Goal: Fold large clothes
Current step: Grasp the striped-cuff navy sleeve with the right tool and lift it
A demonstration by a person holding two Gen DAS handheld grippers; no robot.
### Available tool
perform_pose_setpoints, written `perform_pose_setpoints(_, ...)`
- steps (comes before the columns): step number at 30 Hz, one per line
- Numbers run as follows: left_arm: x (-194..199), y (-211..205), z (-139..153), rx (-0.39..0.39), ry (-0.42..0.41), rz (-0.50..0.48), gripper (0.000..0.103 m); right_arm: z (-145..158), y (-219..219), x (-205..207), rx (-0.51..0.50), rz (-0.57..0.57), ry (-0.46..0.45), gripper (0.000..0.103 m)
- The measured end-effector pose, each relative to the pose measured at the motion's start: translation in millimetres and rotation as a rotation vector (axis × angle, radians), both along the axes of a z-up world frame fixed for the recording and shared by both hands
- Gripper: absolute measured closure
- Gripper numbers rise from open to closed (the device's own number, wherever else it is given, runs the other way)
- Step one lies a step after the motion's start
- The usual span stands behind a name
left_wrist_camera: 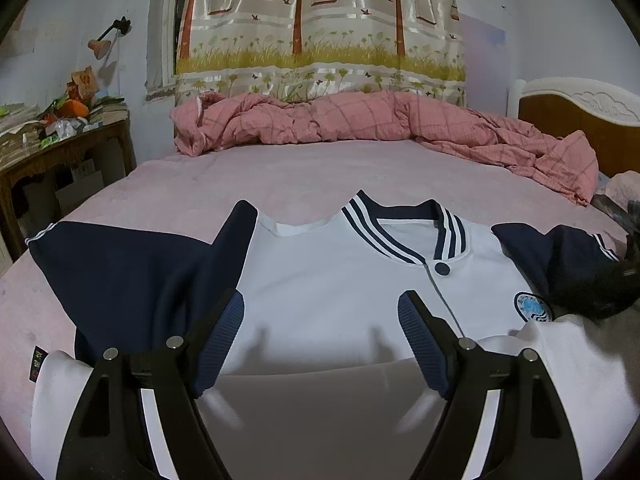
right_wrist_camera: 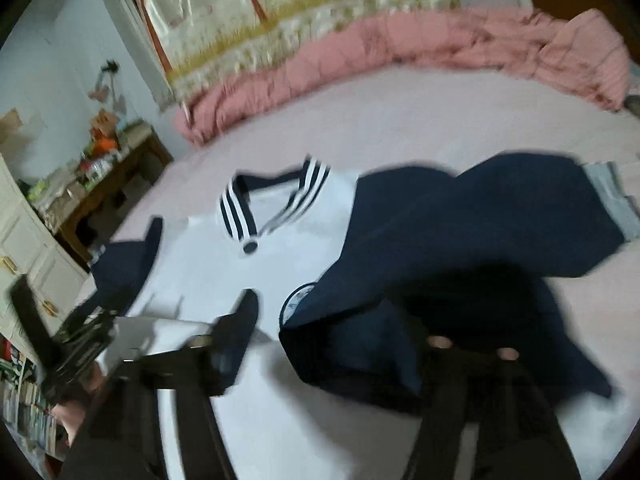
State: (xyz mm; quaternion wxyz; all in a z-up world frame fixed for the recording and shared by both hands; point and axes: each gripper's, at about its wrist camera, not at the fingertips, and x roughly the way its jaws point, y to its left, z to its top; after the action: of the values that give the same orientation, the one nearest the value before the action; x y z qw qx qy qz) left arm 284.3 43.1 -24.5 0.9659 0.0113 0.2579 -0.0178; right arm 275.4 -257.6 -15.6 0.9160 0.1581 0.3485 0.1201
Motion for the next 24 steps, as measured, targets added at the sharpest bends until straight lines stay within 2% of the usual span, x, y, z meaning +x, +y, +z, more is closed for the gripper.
perform_pose_setpoints(2, -0.6, -0.5, 0.0, 0.004, -0.003, 0.003, 0.022, 9.2, -21.0, -21.1, -0.015, -0.047, -0.025, 0.034)
perform_pose_setpoints(4, -1.1, -0.1, 0.1, 0.003, -0.006, 0.005, 0.021, 16.4, -53.7, -38.0, 0.0, -0.131, -0.033, 0.026)
perform_pose_setpoints(6, -1.4, 0.2, 0.2, 0.003, -0.007, 0.007, 0.021, 23.9, -91.1, -42.0, 0.014, -0.245, -0.025, 0.023)
perform_pose_setpoints(8, -1.6, 1.0, 0.4, 0.001, -0.009, 0.009, 0.02, 22.7, -133.5, -34.3, -0.002, -0.401, 0.041, 0.023)
perform_pose_setpoints(9, -2.0, 1.6, 0.9, 0.0, -0.012, 0.012, 0.02, 17.6, -153.1, -25.3, -0.014, -0.462, 0.111, 0.023)
perform_pose_setpoints(11, -2.4, 2.5, 1.5, -0.003, -0.016, 0.015, 0.018, 4.2, -178.1, -7.9, 0.009, -0.506, 0.232, 0.023)
perform_pose_setpoints(12, -2.3, 2.3, 1.8, -0.004, -0.018, 0.017, 0.017, -2.6, -190.4, -1.0, 0.051, -0.51, 0.261, 0.023)
perform_pose_setpoints(14, -1.8, 1.8, 2.1, -0.003, -0.018, 0.016, 0.017, -12.1, -207.1, 11.4, 0.125, -0.518, 0.254, 0.024)
perform_pose_setpoints(17, -1.8, 1.5, 2.0, -0.002, -0.015, 0.017, 0.017, -25.1, -221.0, 27.4, 0.128, -0.571, 0.262, 0.024)
perform_pose_setpoints(19, -1.9, 1.6, 2.4, -0.002, -0.015, 0.017, 0.017, -33.0, -225.6, 39.9, 0.138, -0.541, 0.244, 0.03)
perform_pose_setpoints(22, -1.9, 1.3, 2.4, -0.001, -0.016, 0.016, 0.017, -37.9, -216.5, 55.0, 0.067, -0.509, 0.224, 0.049)
perform_pose_setpoints(23, -1.8, 1.5, 2.3, 0.0, -0.016, 0.016, 0.017, -38.4, -211.8, 60.5, 0.023, -0.507, 0.233, 0.056)
perform_pose_setpoints(24, -1.7, 2.1, 2.4, -0.001, -0.015, 0.017, 0.017, -35.7, -207.6, 62.7, -0.018, -0.483, 0.225, 0.071)
